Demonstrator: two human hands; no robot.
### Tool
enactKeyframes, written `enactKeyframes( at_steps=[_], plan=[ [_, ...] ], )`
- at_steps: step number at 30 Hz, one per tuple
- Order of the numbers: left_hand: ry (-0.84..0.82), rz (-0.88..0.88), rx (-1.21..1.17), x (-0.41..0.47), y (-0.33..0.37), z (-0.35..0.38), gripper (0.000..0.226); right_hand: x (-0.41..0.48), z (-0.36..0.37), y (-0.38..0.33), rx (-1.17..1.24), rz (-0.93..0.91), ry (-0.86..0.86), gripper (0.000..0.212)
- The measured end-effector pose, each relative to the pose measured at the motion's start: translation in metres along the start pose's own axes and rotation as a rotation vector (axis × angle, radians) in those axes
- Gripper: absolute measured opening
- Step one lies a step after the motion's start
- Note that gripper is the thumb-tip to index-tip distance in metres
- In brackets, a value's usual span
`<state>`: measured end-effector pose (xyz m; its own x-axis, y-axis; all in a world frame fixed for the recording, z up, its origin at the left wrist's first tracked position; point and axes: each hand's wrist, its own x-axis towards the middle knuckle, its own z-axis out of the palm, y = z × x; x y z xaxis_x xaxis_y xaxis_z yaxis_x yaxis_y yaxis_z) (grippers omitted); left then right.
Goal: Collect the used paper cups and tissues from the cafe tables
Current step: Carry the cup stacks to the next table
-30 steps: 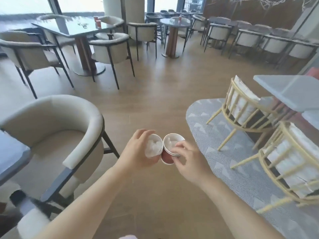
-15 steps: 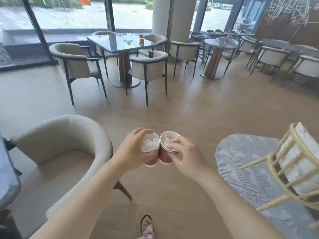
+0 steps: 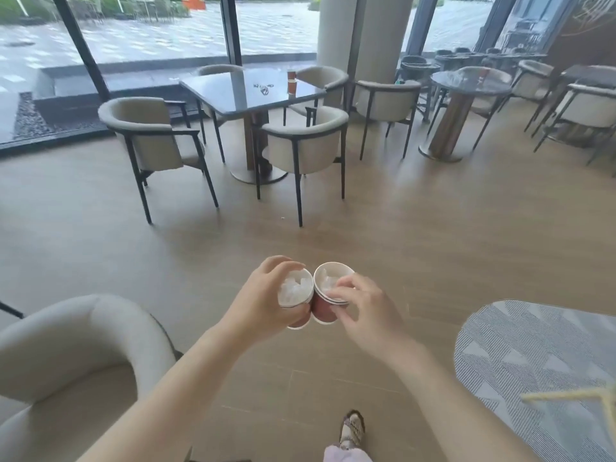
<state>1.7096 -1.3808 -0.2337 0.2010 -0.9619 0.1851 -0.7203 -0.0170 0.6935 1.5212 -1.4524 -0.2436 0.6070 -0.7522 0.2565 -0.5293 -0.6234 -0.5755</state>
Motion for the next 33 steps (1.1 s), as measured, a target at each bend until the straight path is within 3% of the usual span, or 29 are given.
enactKeyframes(
  at_steps=[14,25,33],
  plan=[
    [0.076,-0.147,0.06,0.283,-0.057,0.043,0.056,0.277,-0.003,0.165,-0.005,-0.1,-0.062,0.023],
    [0.209,-0.366,0.097,0.424,-0.197,-0.007,0.056,0.507,0.089,0.185,0.008,-0.267,-0.235,0.02],
    [0.236,-0.341,0.108,0.598,-0.317,-0.084,0.056,0.724,0.146,0.175,0.002,-0.315,-0.236,0.016]
  ],
)
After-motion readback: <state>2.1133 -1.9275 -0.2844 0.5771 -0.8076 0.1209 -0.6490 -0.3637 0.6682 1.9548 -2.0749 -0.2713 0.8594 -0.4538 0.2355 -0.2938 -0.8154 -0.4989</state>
